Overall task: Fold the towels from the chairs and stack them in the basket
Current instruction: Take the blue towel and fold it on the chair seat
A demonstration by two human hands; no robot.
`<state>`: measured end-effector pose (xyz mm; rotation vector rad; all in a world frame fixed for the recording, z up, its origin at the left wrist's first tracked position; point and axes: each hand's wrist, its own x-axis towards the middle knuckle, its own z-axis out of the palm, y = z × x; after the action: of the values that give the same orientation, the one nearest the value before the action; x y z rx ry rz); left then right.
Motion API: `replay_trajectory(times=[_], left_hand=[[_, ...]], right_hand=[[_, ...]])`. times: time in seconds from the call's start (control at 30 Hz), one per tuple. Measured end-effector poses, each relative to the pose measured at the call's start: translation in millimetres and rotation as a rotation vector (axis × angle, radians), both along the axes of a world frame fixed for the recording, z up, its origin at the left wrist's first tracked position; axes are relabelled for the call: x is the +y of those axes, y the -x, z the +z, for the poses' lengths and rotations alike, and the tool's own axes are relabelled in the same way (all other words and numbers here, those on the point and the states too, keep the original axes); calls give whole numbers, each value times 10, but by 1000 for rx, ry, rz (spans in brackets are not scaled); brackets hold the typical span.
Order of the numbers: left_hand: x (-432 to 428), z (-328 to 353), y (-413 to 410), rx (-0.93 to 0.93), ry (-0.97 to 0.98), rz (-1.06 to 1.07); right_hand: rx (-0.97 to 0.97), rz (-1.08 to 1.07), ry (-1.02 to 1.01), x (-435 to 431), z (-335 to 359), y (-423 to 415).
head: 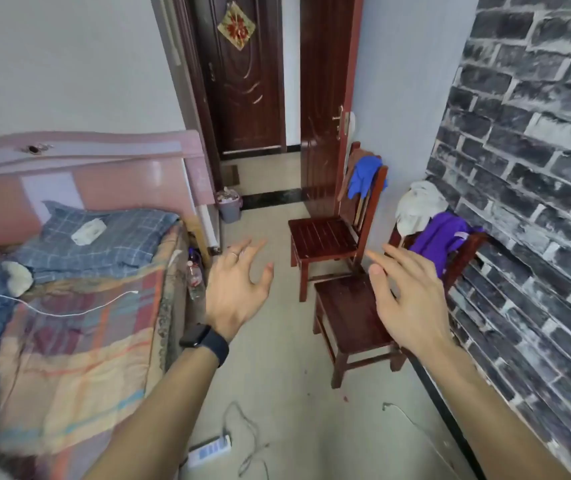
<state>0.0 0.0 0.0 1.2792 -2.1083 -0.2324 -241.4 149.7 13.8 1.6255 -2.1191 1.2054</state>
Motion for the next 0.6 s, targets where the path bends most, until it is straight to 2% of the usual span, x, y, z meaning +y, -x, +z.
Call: replay_trajectory(times=[0.13, 0.33, 0.43, 0.6], left_hand=[[-63, -234, 149, -72, -77, -17], [-457, -425, 315, -80, -168, 9], [-802, -529, 419, -90, -194, 14], [-1731, -678, 683, -62, -197, 9]], right_hand=[[11, -3, -46, -173, -311, 187], [-1, 14, -59, -742, -678, 401], [30, 23, -70, -1170, -808, 512], [-6, 35, -217, -2090, -934, 747]])
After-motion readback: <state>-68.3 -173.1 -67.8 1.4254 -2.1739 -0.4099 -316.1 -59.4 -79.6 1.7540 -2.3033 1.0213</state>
